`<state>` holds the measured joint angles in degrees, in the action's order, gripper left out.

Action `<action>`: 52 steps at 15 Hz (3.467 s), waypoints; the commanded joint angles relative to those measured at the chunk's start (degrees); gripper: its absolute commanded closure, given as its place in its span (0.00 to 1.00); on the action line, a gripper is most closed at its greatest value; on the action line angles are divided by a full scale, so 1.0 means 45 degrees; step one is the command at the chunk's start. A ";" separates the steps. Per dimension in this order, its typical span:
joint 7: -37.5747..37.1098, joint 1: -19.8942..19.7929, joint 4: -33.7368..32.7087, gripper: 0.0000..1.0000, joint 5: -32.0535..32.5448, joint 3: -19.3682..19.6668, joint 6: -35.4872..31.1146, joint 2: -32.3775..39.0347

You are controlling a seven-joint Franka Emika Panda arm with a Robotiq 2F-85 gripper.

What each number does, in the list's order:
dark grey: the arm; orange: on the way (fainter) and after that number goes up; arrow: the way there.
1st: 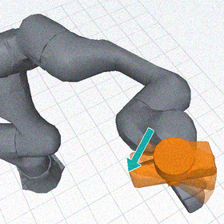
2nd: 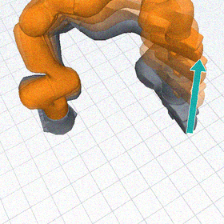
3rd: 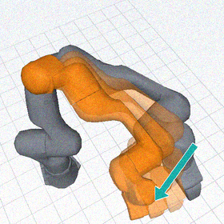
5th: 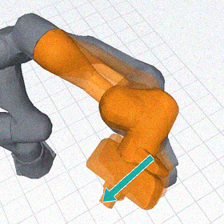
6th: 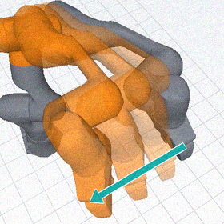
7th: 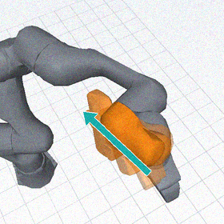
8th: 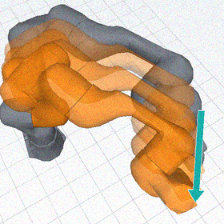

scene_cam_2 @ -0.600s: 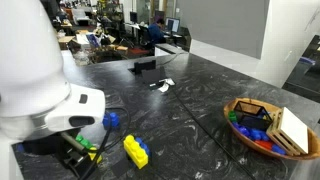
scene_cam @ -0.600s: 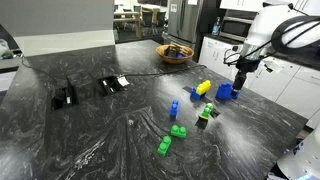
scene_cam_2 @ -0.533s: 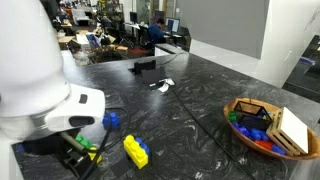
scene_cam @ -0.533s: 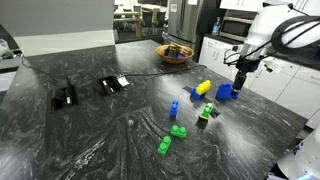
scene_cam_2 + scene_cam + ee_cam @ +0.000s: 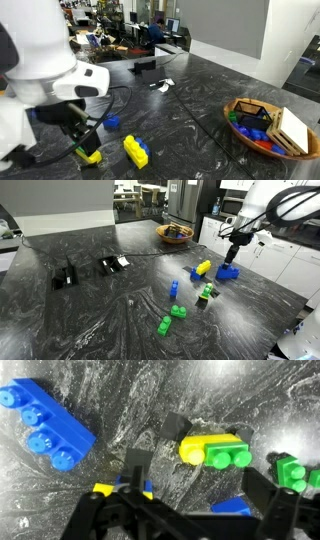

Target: Move the blue block at the back of the counter forwards

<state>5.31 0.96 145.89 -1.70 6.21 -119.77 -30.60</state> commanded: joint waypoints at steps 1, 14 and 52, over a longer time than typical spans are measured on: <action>-0.1430 -0.0335 -0.1738 0.00 -0.0163 -0.0585 0.0022 0.1939; -0.2398 0.0138 -0.2557 0.00 -0.1434 -0.0837 0.0421 0.2778; -1.3526 0.1245 -0.8674 0.00 -0.1603 -0.2081 0.1422 0.9715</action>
<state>-55.22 6.32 106.96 -8.79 -3.67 -112.95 12.73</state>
